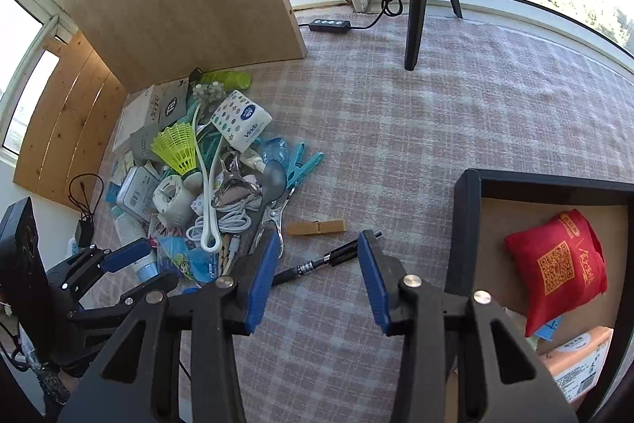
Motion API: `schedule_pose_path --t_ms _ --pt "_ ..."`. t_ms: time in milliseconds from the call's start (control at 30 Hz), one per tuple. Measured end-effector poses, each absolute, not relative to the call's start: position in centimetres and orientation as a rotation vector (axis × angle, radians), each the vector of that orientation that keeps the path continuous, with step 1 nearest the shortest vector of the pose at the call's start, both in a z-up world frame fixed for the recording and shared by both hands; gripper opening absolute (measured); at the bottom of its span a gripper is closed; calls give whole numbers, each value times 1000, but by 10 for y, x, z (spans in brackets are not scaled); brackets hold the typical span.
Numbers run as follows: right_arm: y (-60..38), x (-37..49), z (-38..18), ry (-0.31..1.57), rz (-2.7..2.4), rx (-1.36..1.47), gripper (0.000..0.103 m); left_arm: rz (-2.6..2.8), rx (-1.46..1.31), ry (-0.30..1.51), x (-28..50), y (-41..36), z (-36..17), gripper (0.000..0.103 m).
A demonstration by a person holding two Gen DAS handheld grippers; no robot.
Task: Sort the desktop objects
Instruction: 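Move both tools back over the pile toward the yellow shuttlecock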
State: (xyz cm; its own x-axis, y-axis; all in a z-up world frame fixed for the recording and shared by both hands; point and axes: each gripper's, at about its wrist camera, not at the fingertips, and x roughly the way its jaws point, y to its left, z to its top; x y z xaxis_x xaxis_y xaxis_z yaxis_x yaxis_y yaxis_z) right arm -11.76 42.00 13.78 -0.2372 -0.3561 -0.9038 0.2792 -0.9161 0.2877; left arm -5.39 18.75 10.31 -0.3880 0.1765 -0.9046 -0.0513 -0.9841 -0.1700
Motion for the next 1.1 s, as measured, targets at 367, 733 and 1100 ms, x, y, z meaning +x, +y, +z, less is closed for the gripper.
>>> schedule_pose_path --t_ms 367,733,1100 --pt "296 -149 124 65 -1998 1600 36 2617 -1784 -514 -31 75 80 43" --pt "229 -170 92 282 -1937 1591 36 2566 -1855 -616 -40 61 59 43" --pt "211 -183 71 300 -1906 1615 37 2505 -1927 -602 -48 77 39 44"
